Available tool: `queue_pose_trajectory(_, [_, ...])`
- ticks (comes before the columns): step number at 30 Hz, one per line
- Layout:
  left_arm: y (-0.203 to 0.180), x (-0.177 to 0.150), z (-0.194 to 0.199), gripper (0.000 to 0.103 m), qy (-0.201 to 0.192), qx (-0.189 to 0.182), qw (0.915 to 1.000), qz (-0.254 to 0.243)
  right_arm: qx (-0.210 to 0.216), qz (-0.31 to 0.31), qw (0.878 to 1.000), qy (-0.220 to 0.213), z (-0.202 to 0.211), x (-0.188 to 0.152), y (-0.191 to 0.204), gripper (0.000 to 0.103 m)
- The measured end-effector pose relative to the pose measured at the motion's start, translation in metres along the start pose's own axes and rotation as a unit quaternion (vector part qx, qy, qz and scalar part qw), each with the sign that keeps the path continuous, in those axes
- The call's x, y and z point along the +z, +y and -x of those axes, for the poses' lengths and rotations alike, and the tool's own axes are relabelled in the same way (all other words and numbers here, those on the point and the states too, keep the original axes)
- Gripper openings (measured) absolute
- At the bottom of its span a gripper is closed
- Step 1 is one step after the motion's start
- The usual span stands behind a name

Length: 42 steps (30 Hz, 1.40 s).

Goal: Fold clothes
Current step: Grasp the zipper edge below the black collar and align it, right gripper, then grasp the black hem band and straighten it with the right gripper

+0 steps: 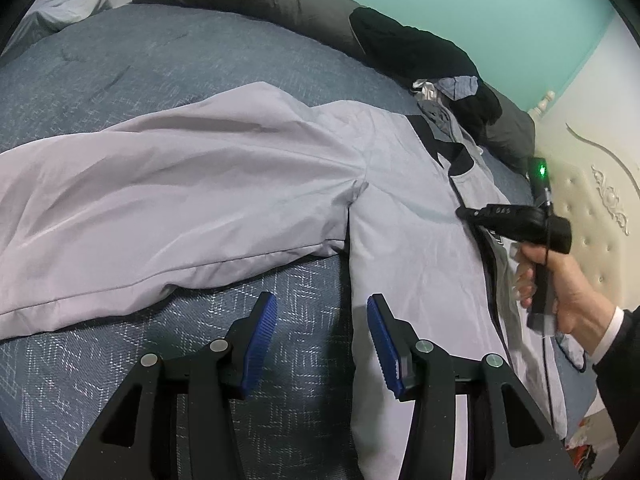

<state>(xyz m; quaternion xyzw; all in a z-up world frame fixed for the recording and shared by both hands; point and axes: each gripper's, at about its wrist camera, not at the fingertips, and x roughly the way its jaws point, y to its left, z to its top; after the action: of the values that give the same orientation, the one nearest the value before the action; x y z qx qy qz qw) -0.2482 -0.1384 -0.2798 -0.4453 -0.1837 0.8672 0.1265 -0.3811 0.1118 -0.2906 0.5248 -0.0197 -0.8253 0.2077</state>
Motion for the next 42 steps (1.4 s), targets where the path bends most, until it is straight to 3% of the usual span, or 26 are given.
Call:
queue_pose_trajectory(8, [-0.001, 0.001, -0.001, 0.051, 0.002, 0.001, 1.0, -0.003, -0.029, 0.0, 0.999, -0.033, 0.022, 0.004, -0.01, 0.011])
queue_pose_trajectory(12, [-0.003, 0.001, -0.002, 0.051, 0.004, 0.002, 1.0, -0.003, -0.001, -0.015, 0.999, -0.049, 0.041, -0.004, -0.021, 0.011])
queue_pose_trajectory(18, [-0.012, 0.0, 0.0, 0.051, 0.008, 0.009, 0.9997, -0.02, 0.075, 0.03, 0.997, 0.0, 0.054, -0.03, 0.0, 0.011])
queue_pose_trajectory(26, [-0.026, -0.015, 0.019, 0.051, 0.043, 0.002, 0.9986, -0.03, 0.101, 0.063, 0.991, 0.058, 0.087, -0.075, -0.002, 0.011])
queue_pose_trajectory(32, [-0.034, -0.032, 0.043, 0.051, 0.065, 0.014, 0.9966, -0.049, 0.091, 0.052, 0.992, 0.072, 0.136, -0.121, -0.038, 0.012])
queue_pose_trajectory(34, [-0.035, -0.038, 0.051, 0.051, 0.073, 0.012, 0.996, -0.049, 0.086, 0.035, 0.993, 0.076, 0.151, -0.138, -0.054, 0.019])
queue_pose_trajectory(36, [-0.039, -0.045, 0.057, 0.051, 0.08, 0.02, 0.9947, -0.061, 0.08, 0.018, 0.993, 0.081, 0.164, -0.154, -0.074, 0.036])
queue_pose_trajectory(42, [-0.047, -0.063, 0.075, 0.051, 0.101, 0.012, 0.9926, -0.066, 0.069, -0.029, 0.993, 0.087, 0.203, -0.201, -0.121, 0.038])
